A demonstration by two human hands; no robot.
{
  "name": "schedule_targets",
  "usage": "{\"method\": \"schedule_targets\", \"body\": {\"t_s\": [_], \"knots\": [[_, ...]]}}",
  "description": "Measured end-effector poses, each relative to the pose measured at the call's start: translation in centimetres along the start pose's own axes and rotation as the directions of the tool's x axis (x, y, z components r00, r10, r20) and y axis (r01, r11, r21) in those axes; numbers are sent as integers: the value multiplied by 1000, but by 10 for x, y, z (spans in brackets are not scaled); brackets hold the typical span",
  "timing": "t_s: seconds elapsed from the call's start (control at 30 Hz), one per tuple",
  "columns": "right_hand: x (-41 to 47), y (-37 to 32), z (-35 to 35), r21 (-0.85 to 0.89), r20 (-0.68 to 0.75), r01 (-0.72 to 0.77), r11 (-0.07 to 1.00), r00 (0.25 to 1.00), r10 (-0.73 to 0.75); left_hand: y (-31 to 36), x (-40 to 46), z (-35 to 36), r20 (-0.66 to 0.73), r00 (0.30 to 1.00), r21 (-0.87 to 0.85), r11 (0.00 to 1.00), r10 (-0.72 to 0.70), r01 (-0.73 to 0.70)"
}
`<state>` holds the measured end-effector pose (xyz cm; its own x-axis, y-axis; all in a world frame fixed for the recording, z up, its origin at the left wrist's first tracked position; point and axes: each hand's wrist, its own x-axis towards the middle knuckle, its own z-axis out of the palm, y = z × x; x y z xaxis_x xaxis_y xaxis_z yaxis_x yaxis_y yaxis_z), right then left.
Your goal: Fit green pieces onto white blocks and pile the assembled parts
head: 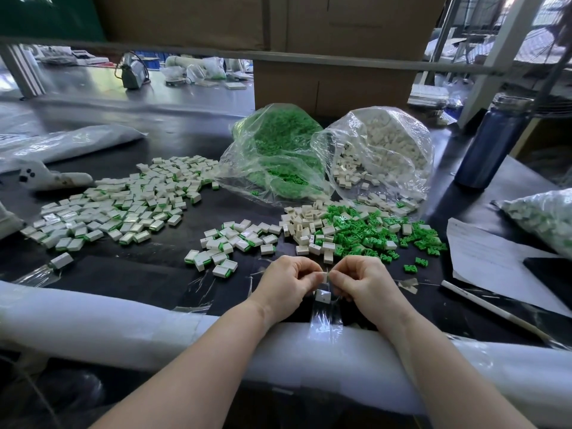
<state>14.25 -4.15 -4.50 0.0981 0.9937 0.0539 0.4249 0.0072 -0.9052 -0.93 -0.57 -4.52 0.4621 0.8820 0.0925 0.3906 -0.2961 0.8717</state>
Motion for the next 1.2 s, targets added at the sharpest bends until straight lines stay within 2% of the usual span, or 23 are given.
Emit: {"method": "schedule_targets", "body": {"t_s": [0.33, 0.5, 0.57, 0.63, 0.8, 1.0, 1.2], "knots": [[0, 1, 0, 206, -115, 41, 978, 993, -17, 3, 1, 3, -65, 998, -139, 990, 22, -31], [-2, 0, -1, 278, -92, 27, 960, 996, -2, -1, 0, 5, -108, 990, -27, 995, 93, -96], [-3, -2, -1, 308, -77, 29, 951, 997, -5, -1, 1, 4, -144, 984, -20, 994, 106, -110], [-4, -3, -2, 329, -77, 34, 944, 997, -9, -1, 1, 3, -124, 988, -37, 995, 90, -95], [-3, -2, -1, 225, -97, 19, 974, 995, 3, -1, 1, 1, -55, 998, -97, 995, 32, -38], [-4, -5, 0, 30, -79, 55, 998, 995, -53, -3, 1, 0, -8, 1000, -72, 997, -9, 9], [-4, -5, -3, 29, 2, 32, 999, 999, -32, -5, 1, 0, 22, 1000, 4, 1000, 15, -16]]}}
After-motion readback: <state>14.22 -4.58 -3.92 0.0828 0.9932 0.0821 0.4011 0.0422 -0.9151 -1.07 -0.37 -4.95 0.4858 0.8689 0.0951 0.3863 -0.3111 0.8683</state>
